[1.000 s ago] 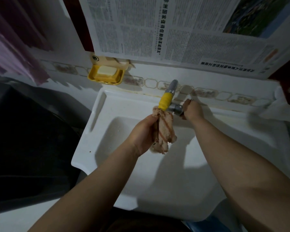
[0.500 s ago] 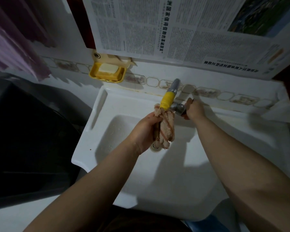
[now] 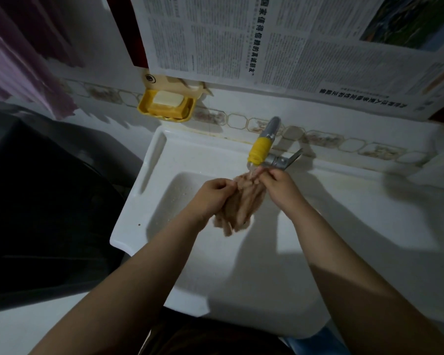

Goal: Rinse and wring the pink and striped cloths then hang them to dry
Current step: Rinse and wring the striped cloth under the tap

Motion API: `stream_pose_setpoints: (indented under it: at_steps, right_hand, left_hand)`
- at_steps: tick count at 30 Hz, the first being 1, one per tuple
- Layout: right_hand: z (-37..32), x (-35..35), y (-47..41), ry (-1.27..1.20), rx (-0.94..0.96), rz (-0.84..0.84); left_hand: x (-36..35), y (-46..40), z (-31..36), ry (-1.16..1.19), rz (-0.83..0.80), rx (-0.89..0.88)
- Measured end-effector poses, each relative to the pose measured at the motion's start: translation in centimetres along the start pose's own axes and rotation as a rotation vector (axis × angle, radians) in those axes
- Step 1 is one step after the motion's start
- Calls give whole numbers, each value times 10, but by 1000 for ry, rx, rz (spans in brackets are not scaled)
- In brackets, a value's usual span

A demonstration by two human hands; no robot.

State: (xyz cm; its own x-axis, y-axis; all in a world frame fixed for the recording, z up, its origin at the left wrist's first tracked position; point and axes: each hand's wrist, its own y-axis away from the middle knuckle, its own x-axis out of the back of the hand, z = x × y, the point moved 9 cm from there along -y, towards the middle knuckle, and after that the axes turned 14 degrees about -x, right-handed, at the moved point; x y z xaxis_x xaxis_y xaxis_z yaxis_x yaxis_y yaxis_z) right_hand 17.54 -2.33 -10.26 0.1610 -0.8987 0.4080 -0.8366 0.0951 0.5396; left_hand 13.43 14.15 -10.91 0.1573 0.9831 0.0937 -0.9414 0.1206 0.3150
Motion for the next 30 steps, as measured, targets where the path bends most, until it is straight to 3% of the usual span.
stream_pose_setpoints:
  at_steps: [2, 4, 6, 8, 11, 15, 19, 23, 27, 30]
  right_hand:
    - [-3, 6, 7, -118, 8, 47]
    - [-6, -7, 17, -163, 40, 43]
    - [-12, -31, 26, -45, 88, 23]
    - [-18, -32, 22, 56, 93, 98]
    - [-16, -13, 8, -27, -27, 191]
    - [-21, -34, 17, 155, 64, 160]
    - [-15, -15, 4, 123, -36, 219]
    - [-24, -32, 22, 207, 85, 195]
    - [-12, -13, 4, 97, -53, 235]
    - [-23, -33, 23, 182, 101, 210]
  left_hand:
    - [12, -4, 1, -151, 97, -43]
    - [12, -5, 0, 46, 199, 25]
    - [-7, -6, 3, 318, 230, 111]
    - [-27, -6, 8, 289, 227, 111]
    - [-51, -10, 2, 291, 180, 103]
    - [-37, -12, -11, 389, 303, 163]
    - [-55, -5, -9, 397, 241, 220]
    - [-38, -12, -5, 328, 235, 209]
    - [-51, -6, -6, 279, 187, 193]
    - [-41, -13, -9, 393, 234, 147]
